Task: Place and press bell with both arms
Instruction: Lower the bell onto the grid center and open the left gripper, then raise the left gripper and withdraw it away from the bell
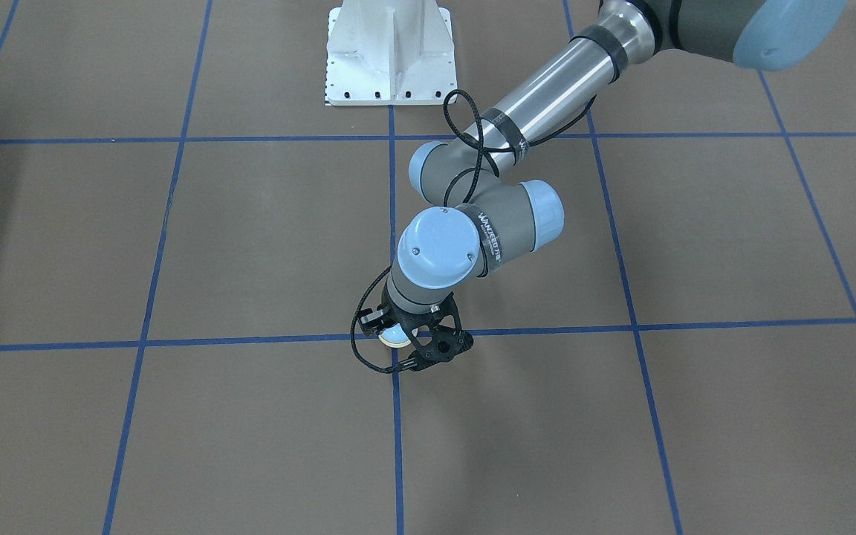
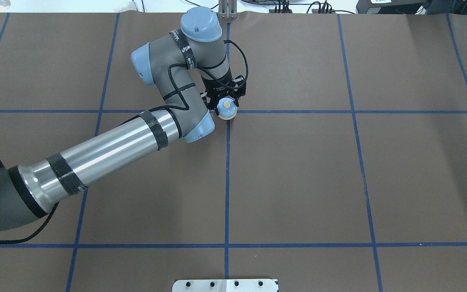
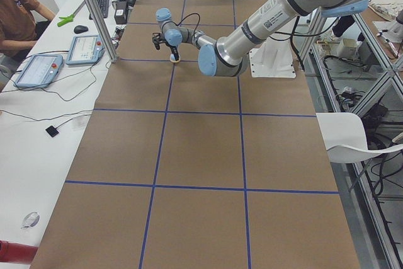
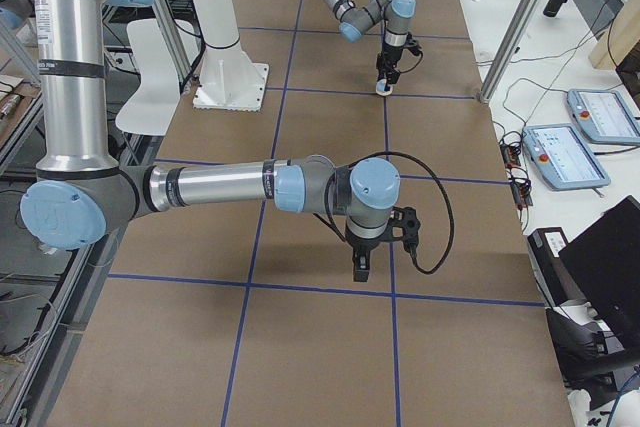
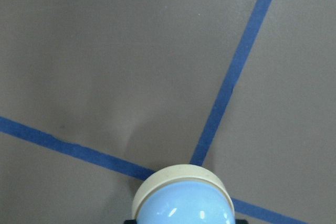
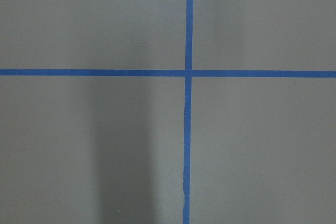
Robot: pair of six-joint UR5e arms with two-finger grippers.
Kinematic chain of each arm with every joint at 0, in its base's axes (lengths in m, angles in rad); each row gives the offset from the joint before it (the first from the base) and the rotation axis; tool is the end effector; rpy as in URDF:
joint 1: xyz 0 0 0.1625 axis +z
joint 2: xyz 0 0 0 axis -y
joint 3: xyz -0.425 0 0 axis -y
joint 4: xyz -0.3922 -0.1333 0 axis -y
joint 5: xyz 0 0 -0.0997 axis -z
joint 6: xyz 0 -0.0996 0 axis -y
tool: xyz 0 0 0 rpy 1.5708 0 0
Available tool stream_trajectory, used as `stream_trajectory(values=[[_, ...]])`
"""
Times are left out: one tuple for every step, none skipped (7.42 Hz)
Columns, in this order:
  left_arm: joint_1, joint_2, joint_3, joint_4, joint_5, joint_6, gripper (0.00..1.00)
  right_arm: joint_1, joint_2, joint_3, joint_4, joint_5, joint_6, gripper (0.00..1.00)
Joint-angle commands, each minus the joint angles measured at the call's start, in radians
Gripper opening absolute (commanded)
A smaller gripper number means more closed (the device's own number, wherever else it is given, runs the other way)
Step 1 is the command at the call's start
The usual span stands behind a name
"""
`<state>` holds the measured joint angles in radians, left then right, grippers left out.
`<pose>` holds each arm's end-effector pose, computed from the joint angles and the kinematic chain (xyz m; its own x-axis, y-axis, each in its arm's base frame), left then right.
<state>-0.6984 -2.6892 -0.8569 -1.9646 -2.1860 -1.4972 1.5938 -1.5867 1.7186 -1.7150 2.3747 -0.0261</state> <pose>0.6180 -0.6179 0.1793 0.5484 -0.3820 -0.7439 0.1687 0.9218 -0.3490 0.0726 -0.4793 0.6062 0.6939 -0.0013 0.7201 -0.0049 1.0000 0.0065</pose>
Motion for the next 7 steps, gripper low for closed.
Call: stream_trajectory(values=[[0.003,-0.001,-0.001,0.0,0.0,0.0,0.96,0.0,0.002,-0.001,0.0,0.0,0.0,1.0],[0.005,-0.001,-0.002,0.0,0.0,-0.001,0.99,0.001,0.004,-0.004,0.0,0.0,0.0,1.0],[0.005,-0.001,-0.004,0.0,-0.001,-0.001,0.99,0.0,0.005,-0.004,0.0,0.0,0.0,1.0],[0.002,-0.001,-0.01,0.001,0.0,-0.003,1.0,0.0,0.005,-0.004,0.0,0.0,0.0,1.0],[-0.021,-0.001,-0.02,0.012,-0.006,-0.003,1.0,0.0,0.007,-0.004,0.0,0.001,0.0,1.0],[-0.054,0.0,-0.059,0.062,-0.035,-0.001,1.0,0.001,0.02,0.001,0.0,0.0,-0.002,1.0],[-0.103,0.008,-0.115,0.146,-0.093,0.012,1.0,0.0,0.048,0.002,-0.006,0.003,0.002,1.0]])
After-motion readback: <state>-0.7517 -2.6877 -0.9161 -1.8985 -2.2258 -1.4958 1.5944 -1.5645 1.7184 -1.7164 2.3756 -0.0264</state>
